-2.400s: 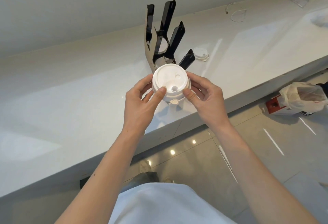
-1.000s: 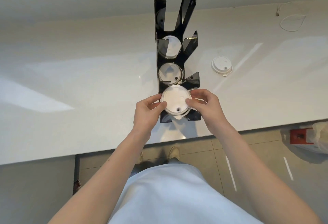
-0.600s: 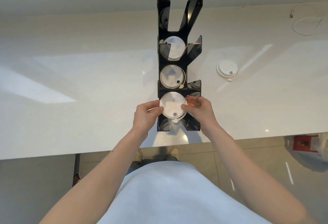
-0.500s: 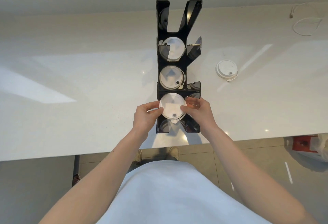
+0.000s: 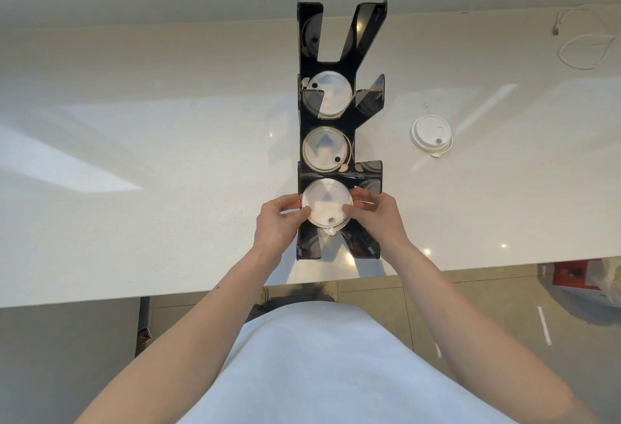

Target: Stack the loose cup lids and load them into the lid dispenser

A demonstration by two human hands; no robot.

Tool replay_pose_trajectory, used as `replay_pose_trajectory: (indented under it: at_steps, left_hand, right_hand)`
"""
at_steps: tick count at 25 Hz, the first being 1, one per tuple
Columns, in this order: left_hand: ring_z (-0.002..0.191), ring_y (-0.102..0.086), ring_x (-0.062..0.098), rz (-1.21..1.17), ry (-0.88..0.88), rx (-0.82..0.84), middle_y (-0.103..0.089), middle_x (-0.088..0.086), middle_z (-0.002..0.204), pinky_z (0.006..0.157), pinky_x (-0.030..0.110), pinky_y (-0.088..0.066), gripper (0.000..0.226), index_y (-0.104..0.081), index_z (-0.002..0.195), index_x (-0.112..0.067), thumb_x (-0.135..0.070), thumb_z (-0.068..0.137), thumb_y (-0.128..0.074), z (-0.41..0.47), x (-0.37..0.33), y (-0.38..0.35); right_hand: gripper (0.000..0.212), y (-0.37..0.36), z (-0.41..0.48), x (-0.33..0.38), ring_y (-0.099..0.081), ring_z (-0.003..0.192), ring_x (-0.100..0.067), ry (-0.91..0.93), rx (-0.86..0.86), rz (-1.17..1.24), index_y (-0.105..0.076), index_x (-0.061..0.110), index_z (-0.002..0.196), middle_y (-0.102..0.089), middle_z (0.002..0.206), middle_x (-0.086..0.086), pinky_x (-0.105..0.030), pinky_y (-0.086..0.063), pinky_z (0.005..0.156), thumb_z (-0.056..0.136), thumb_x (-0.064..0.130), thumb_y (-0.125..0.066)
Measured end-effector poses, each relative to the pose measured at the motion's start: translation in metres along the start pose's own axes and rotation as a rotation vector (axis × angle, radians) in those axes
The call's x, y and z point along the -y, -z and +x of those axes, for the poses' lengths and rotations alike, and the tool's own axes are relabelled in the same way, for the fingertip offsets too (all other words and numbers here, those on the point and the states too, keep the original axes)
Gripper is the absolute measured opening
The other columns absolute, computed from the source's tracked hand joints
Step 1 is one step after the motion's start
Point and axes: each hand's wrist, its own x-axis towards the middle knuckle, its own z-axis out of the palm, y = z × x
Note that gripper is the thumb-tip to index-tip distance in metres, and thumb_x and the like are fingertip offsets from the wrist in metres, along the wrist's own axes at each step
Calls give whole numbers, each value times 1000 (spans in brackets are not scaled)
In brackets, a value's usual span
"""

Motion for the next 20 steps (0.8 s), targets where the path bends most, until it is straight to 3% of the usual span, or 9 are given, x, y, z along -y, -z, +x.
replay_pose_trajectory:
  at_steps: [3, 8, 12, 16, 20]
  left_hand:
    - [104, -67, 19, 6, 6, 10, -71, -1, 115, 100, 49, -54, 34, -70, 123, -17, -24, 89, -73, 0, 2, 0]
    - [120, -62, 26, -48, 2, 11, -67, 7, 128, 107, 47, -49, 37, -65, 130, -15, -25, 95, -64, -4, 1, 0]
    - [122, -61, 32, -107, -24, 26, -65, 13, 131, 106, 54, -48, 34, -63, 129, -9, -24, 99, -58, -12, 6, 0]
    - [117, -64, 37, -164, -54, 14, -69, 15, 119, 104, 56, -49, 24, -66, 120, -10, -21, 100, -57, -21, 14, 2]
    - [114, -65, 29, -154, -56, -14, -69, 12, 124, 101, 45, -53, 29, -65, 126, -10, -22, 100, -57, -27, 25, 2]
  right_hand:
    - [24, 1, -2, -1, -65, 82, 1, -11, -5, 15, -69, 25, 98, -69, 95, 11, -6, -48, 55, 81, 11, -78]
    - [23, 4, -8, -1, -65, 90, -5, -12, 5, 49, -69, 21, 108, -69, 100, 9, -27, -53, 85, 87, 11, -71]
    - [17, 11, -23, -1, -65, 93, -11, 37, 18, 91, -68, 22, 105, -69, 101, 4, -32, -54, 89, 91, 12, -66]
    - [16, 15, -34, -9, -65, 92, -10, 61, -10, 112, -69, 15, 108, -70, 101, 1, -23, -51, 80, 93, 12, -64]
    - [18, 19, -45, -22, -64, 86, 5, 62, -36, 87, -69, 16, 111, -70, 100, 5, -9, -50, 71, 95, 13, -61]
